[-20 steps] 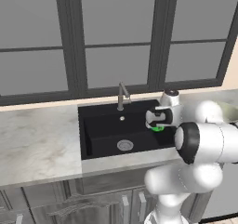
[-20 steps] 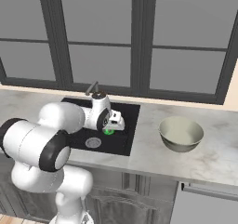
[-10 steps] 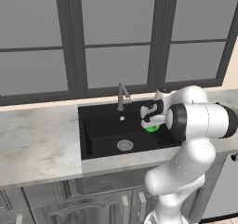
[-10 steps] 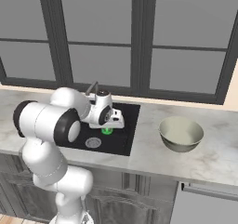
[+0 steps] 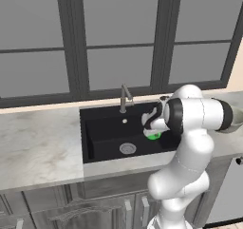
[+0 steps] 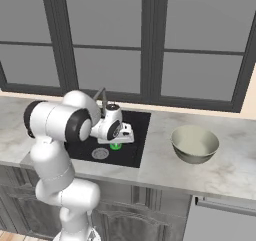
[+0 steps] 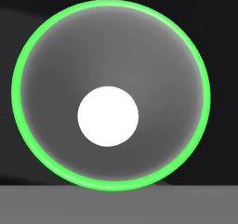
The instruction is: Pick the mug and place it in the sink. Pick the bowl and place it in the open cabinet and then close the cabinet.
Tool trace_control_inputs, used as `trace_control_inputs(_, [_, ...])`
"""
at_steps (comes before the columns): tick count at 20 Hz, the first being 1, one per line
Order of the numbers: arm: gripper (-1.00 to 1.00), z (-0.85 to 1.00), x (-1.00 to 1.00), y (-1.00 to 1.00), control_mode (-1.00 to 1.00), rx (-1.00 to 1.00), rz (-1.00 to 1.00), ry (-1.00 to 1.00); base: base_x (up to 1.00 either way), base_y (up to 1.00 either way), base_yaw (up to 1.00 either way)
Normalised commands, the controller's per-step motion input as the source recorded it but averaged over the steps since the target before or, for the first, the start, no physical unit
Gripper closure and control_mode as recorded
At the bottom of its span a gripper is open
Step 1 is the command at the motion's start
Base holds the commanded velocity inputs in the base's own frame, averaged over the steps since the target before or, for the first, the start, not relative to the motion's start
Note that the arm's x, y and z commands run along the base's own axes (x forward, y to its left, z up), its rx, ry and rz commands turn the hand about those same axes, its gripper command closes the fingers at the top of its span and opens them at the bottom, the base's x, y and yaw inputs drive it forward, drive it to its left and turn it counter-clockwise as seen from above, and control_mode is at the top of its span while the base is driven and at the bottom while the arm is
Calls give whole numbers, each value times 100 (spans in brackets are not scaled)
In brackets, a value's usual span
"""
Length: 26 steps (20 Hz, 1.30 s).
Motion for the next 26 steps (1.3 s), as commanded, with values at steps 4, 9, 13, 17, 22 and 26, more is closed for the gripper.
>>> trace_control_inputs(4, [100,-31,4,3,-100,0,3,0,0,0,0])
trace_control_inputs(9, [100,-28,14,5,-100,0,2,0,0,0,0])
trace_control_inputs(13, [100,-27,18,3,-100,0,1,0,0,0,0])
trace_control_inputs(17, [100,-26,18,0,-100,0,0,0,0,0,0])
trace_control_inputs(22, [100,-26,17,0,-100,0,0,0,0,0,0])
trace_control_inputs(26, [100,-25,19,0,-100,0,0,0,0,0,0])
